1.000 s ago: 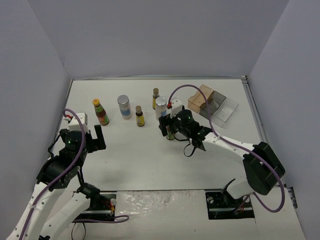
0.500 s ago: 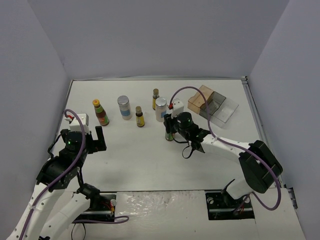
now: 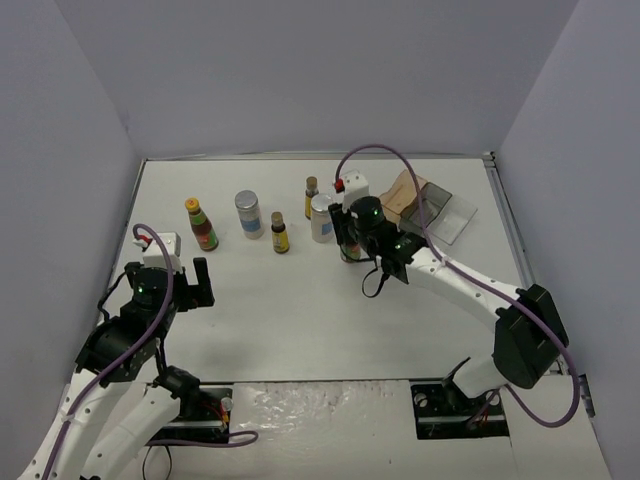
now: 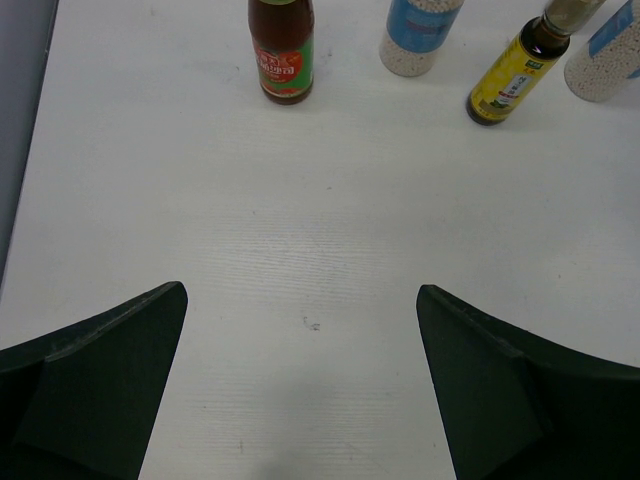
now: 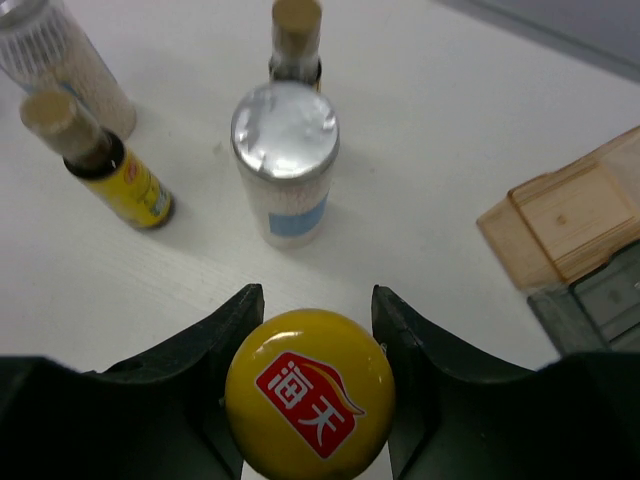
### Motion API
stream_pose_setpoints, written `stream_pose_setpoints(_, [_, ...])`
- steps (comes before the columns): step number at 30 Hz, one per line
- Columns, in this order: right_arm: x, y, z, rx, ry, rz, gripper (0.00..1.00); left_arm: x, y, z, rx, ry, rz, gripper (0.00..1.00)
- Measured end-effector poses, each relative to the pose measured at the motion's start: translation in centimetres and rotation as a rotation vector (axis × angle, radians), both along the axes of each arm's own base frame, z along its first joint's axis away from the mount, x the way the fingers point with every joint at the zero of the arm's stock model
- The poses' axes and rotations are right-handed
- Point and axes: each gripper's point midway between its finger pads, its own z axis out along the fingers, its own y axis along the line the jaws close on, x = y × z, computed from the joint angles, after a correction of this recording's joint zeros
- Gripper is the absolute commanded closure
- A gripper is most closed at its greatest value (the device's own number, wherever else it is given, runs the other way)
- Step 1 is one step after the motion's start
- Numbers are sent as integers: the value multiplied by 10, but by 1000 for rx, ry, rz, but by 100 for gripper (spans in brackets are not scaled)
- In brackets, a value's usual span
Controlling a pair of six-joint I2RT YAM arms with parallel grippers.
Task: Organize the condiment bottles
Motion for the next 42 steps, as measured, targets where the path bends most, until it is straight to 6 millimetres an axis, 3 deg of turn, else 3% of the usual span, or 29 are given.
stream_pose_setpoints(3, [22, -5, 50, 45, -67, -36, 100, 0, -2, -6, -2, 11, -9, 3])
stream_pose_setpoints(6, [47, -25, 94, 93, -140, -101, 100, 1, -4, -8, -6, 14, -16, 3])
stream_pose_setpoints(10, [84, -67, 121, 111, -190, -214, 100, 2, -5, -7, -9, 5, -15, 3])
stream_pose_setpoints(12, [103, -87, 118, 102, -186, -263, 100, 3, -4, -6, -10, 2, -13, 3])
stream_pose_setpoints(15, [126, -113, 93, 75, -142, -315, 100, 3, -3, -5, -9, -3, -3, 3])
stream_pose_setpoints(20, [151, -139, 43, 46, -40, -333, 100, 2, 3, -10, -6, -16, 25, 3])
stream_pose_setpoints(23, [160, -155, 25, 43, -4, -337, 100, 1, 6, -12, -1, -25, 36, 3])
stream_pose_setpoints(32, [191, -182, 17, 89, -24, -321, 100, 1, 10, -2, -11, -86, 50, 3])
stream_pose_setpoints(42, [221, -189, -8, 91, -25, -302, 100, 1, 10, -3, -10, -93, 51, 3])
